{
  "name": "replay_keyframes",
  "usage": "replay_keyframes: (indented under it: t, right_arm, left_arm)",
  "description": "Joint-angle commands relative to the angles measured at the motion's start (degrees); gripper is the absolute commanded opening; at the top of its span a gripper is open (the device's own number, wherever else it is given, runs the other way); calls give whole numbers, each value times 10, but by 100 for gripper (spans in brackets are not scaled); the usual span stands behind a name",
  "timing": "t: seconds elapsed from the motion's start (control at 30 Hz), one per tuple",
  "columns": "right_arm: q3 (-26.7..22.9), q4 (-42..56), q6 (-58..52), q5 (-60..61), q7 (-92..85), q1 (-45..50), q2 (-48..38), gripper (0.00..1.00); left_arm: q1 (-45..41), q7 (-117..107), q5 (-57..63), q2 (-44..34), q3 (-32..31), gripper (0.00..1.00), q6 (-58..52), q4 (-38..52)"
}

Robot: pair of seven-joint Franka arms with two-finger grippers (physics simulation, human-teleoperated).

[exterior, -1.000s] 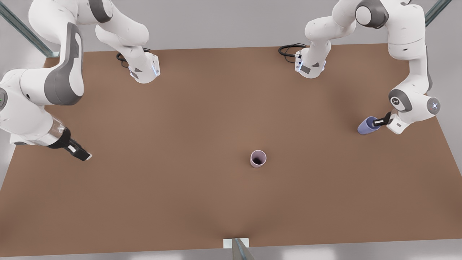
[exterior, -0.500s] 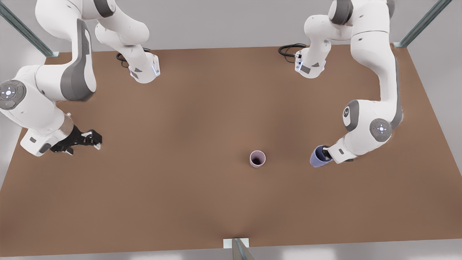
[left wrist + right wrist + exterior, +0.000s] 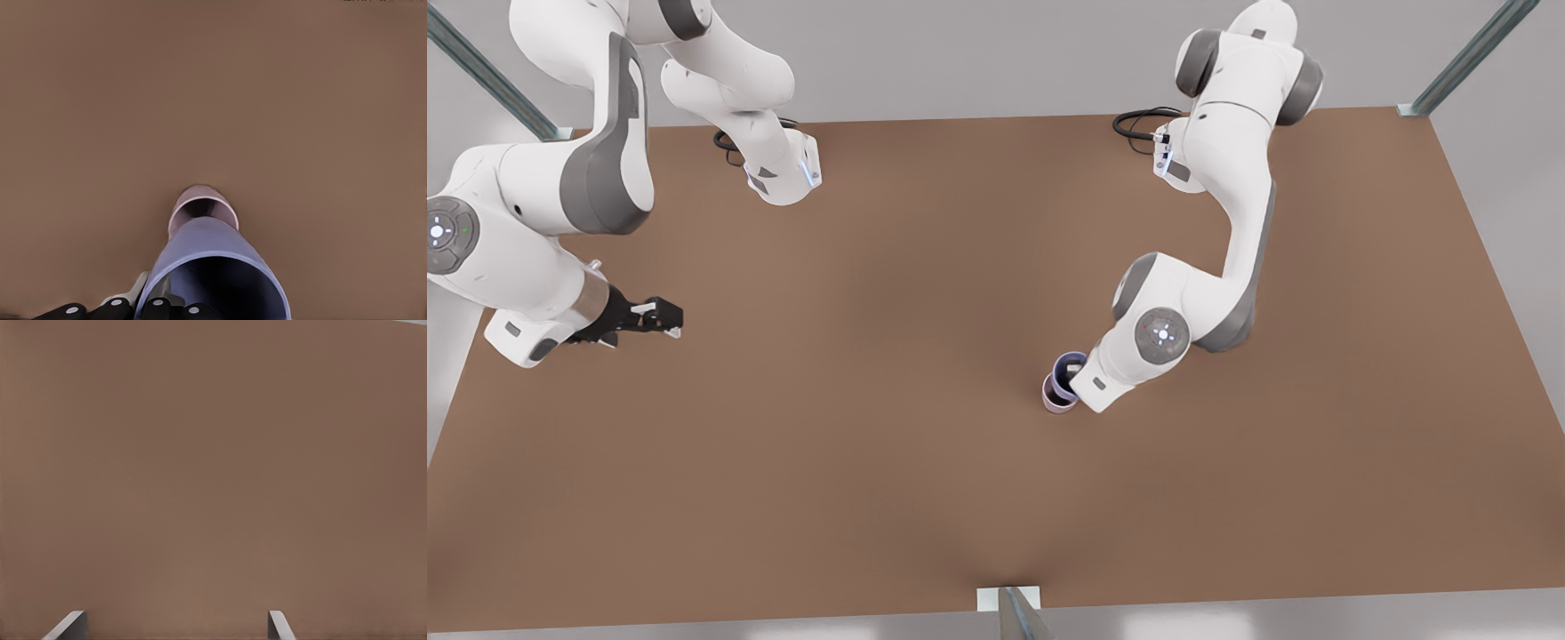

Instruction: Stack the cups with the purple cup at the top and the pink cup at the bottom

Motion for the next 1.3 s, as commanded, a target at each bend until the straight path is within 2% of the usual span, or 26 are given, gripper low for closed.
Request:
replay_keyframes:
  t: [0.0,0.7,1.27]
  right_arm:
    - [1,1,-11,3,60,1,0,100]
    - [2,5,-10,4,58,2,2,100]
    - [2,8,-7,4,54,2,3,100]
  left_arm:
    - [0,-293,-13,3,0,21,12,-3]
    - [-5,-294,-28,37,-7,21,51,-20]
    - [0,-283,-25,23,-7,21,39,-37]
